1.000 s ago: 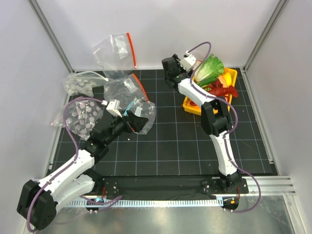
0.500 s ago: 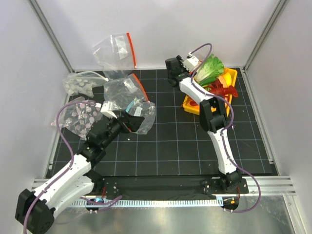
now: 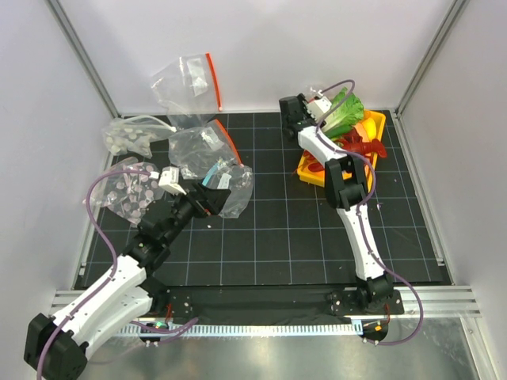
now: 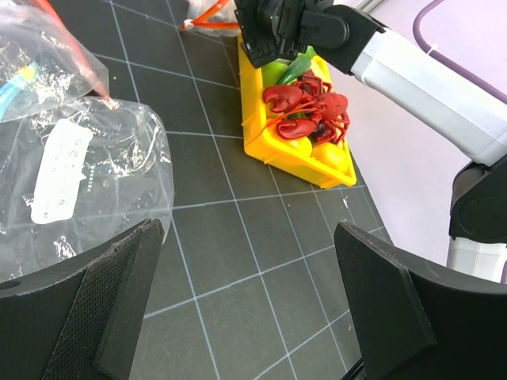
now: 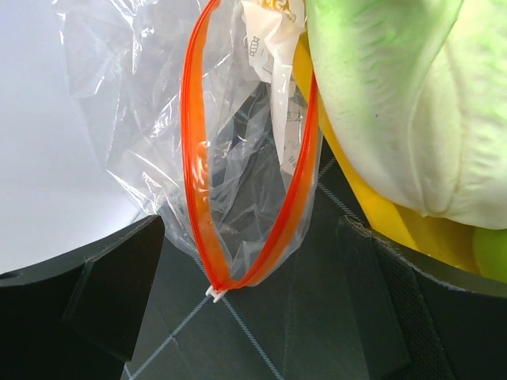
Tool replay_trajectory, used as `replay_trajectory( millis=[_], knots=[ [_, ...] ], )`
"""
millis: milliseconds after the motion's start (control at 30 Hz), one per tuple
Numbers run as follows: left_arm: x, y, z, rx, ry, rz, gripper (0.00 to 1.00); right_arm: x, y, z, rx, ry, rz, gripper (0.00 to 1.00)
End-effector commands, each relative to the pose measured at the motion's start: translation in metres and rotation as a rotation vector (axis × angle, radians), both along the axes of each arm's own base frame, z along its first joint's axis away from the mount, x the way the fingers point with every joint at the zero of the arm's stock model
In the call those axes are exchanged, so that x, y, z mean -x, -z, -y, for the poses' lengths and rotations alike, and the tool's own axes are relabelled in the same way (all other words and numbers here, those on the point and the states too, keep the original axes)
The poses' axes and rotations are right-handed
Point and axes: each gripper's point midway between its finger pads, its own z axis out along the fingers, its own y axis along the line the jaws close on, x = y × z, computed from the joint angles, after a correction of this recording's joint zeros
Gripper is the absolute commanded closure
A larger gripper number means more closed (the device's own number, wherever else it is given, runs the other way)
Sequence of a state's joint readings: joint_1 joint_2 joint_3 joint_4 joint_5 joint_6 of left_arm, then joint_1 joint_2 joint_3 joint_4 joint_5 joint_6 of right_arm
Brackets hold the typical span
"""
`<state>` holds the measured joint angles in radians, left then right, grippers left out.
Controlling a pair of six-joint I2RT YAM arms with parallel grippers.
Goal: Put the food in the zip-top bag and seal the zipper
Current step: Pick up the zipper food storage bag at the center of the board.
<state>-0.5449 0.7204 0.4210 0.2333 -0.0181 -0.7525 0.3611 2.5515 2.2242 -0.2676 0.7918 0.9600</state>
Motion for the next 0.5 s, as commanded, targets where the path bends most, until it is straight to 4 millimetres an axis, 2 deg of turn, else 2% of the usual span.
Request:
replay_trajectory(
  millis=[0, 33, 67, 167, 200, 233, 267, 300, 333, 367, 467],
  knots=[
    [0.0, -0.006, 0.002, 0.018, 0.004, 0.02, 0.05, -0.017, -0.014, 0.005, -0.044, 0.04, 0.092, 0.02],
    [0.0, -0.006, 0.002, 0.02, 0.004, 0.019, 0.05, -0.021, -0.019, 0.005, -0.054, 0.043, 0.112, 0.04],
    [0.0, -0.007, 0.001, 0.02, 0.002, 0.02, 0.05, -0.024, -0.013, 0.007, -0.054, 0.046, 0.11, 0.12],
    [0.001, -0.01, 0.001, 0.028, 0.003, 0.027, 0.06, -0.029, -0.006, 0.005, -0.068, 0.043, 0.127, 0.19],
    [0.002, -0.01, 0.001, 0.03, 0.005, 0.027, 0.05, -0.03, -0.006, 0.003, -0.074, 0.033, 0.13, 0.26],
    [0.002, -0.01, 0.001, 0.031, 0.006, 0.028, 0.06, -0.032, -0.004, 0.002, -0.075, 0.028, 0.138, 0.37],
    [0.002, -0.01, 0.001, 0.031, 0.005, 0.028, 0.05, -0.033, -0.003, 0.001, -0.074, 0.024, 0.141, 0.54],
    [0.002, -0.011, 0.001, 0.032, 0.005, 0.031, 0.05, -0.033, 0.0, 0.002, -0.066, 0.022, 0.136, 0.78],
    [0.002, -0.01, 0.001, 0.031, 0.003, 0.029, 0.05, -0.033, 0.0, 0.001, -0.063, 0.019, 0.136, 0.91],
    [0.002, -0.011, 0.0, 0.028, 0.004, 0.033, 0.06, -0.034, -0.003, 0.001, -0.057, 0.014, 0.143, 0.99],
    [0.002, -0.01, -0.001, 0.023, -0.002, 0.031, 0.05, -0.032, -0.024, -0.007, 0.007, -0.022, 0.165, 0.99]
  ],
)
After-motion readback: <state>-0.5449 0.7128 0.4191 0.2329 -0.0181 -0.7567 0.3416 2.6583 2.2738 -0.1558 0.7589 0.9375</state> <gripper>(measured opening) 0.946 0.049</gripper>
